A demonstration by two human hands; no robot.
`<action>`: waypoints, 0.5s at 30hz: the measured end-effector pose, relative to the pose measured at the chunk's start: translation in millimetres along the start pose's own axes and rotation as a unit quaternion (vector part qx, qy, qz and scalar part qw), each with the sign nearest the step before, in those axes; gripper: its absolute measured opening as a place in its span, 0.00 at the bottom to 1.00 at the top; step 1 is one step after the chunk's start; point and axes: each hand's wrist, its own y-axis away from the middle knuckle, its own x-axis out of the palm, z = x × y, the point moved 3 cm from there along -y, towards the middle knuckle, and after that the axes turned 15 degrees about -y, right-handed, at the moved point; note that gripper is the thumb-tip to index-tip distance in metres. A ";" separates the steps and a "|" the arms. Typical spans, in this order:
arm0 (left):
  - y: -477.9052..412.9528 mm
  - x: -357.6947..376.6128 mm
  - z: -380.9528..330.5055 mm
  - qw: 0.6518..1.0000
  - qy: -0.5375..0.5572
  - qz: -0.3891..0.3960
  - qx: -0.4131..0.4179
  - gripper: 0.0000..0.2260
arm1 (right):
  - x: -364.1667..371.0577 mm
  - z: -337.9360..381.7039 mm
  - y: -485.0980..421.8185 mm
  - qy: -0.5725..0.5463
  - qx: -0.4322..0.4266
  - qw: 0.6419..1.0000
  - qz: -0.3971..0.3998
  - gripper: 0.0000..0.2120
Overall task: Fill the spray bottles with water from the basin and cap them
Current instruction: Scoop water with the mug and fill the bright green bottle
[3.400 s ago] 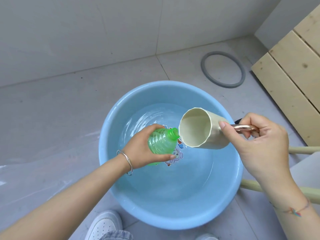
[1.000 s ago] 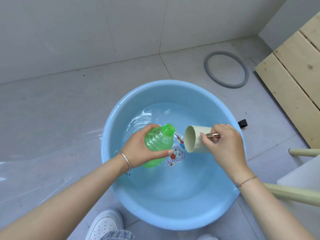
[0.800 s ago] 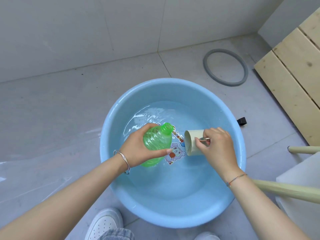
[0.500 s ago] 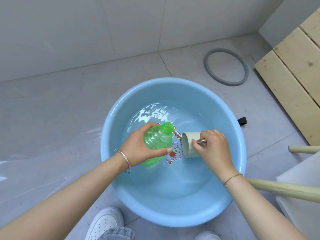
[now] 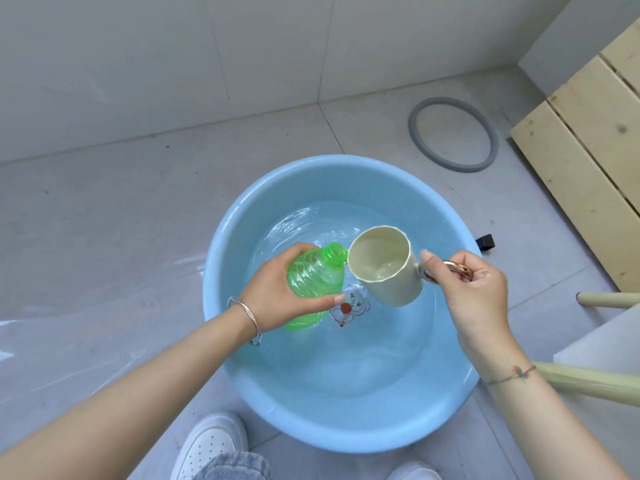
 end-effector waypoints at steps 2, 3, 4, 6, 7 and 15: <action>0.9 -0.5 -1.7 1.000 0.000 -0.001 0.000 0.32 | -0.1 11.1 1.1 -0.028 -0.014 0.999 -0.007 0.23; 1.3 -0.7 -2.7 1.000 -0.001 -0.001 0.001 0.31 | 0.2 16.6 1.8 -0.039 -0.022 0.999 -0.008 0.23; 1.8 -0.8 -3.5 1.000 -0.002 0.000 0.003 0.30 | 0.2 21.8 2.9 -0.045 -0.030 0.998 -0.010 0.23; 2.0 -0.8 -5.0 1.000 -0.005 0.001 0.007 0.30 | -0.3 31.0 5.4 -0.055 -0.045 0.997 -0.011 0.23; 2.2 -0.6 -5.3 1.000 -0.006 0.001 0.010 0.31 | -0.3 35.1 6.5 -0.058 -0.055 0.997 -0.010 0.23; 2.9 0.0 -8.7 0.999 -0.020 0.013 0.023 0.32 | 4.7 60.1 18.0 0.003 -0.129 0.991 0.028 0.22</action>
